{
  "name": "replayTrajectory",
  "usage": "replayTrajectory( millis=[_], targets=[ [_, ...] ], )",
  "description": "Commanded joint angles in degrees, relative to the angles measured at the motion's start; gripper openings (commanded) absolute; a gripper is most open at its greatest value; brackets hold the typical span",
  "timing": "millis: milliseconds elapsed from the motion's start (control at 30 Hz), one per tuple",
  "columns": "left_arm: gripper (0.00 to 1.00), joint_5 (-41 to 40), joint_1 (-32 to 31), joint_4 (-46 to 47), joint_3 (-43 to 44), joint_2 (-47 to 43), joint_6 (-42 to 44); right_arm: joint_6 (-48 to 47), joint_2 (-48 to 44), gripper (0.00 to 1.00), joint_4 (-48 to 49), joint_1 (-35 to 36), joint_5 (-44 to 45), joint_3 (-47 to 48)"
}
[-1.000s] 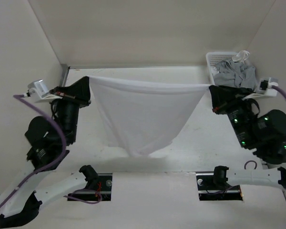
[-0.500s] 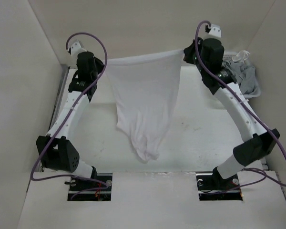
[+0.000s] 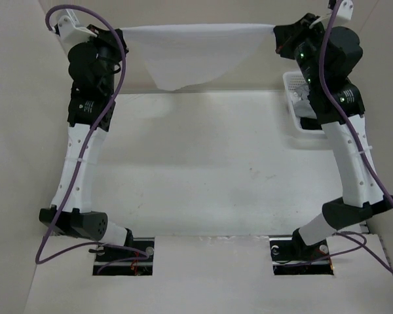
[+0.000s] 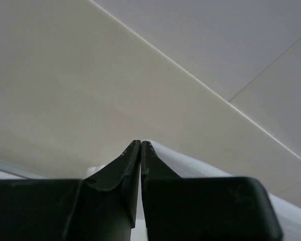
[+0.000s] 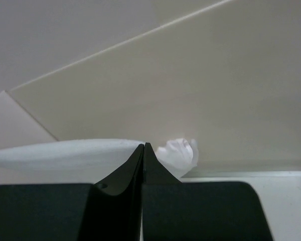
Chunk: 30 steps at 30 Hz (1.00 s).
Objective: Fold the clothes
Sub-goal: Flatten the tank top out
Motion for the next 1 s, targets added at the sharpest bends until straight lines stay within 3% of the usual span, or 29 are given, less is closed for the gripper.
replayTrajectory(
  millis=[0, 267, 433, 533, 667, 800, 900, 967],
  targets=[
    [0.03, -0.7, -0.6, 1.47, -7.95, -5.63, 2.61, -0.97, -7.29, 0.0, -0.27, 0.05, 0.84, -10.51],
    [0.03, -8.15, -8.42, 7.02, -49.68, -29.78, 2.7, 4.64, -36.29, 0.0, 11.34, 7.06, 6.46, -62.8],
    [0.03, -13.0, -14.57, -3.49, -67.55, -48.33, 0.69, 14.48, -52.3, 0.0, 8.81, 20.76, 11.91, -85.77],
    [0.03, -13.62, -18.26, -15.44, -73.09, -58.09, -4.31, 22.82, -58.46, 0.0, 3.27, 30.42, 13.06, -94.04],
    [0.03, -12.56, -23.53, -29.51, -79.87, -65.58, -17.48, 34.86, -61.38, 0.0, 0.11, 44.04, 14.37, -102.57],
    [0.03, -14.14, -26.97, -37.09, -81.38, -70.15, -25.24, 46.64, -61.2, 0.0, -7.45, 58.55, 22.88, -102.86],
    [0.03, -17.12, -27.59, -38.68, -78.22, -69.73, -25.6, 48.07, -59.28, 0.0, -10.45, 62.97, 26.15, -99.0],
    [0.03, -19.67, -27.16, -37.46, -75.68, -67.62, -24.64, 43.88, -56.91, 0.0, -9.5, 60.01, 26.42, -96.01]
  ],
)
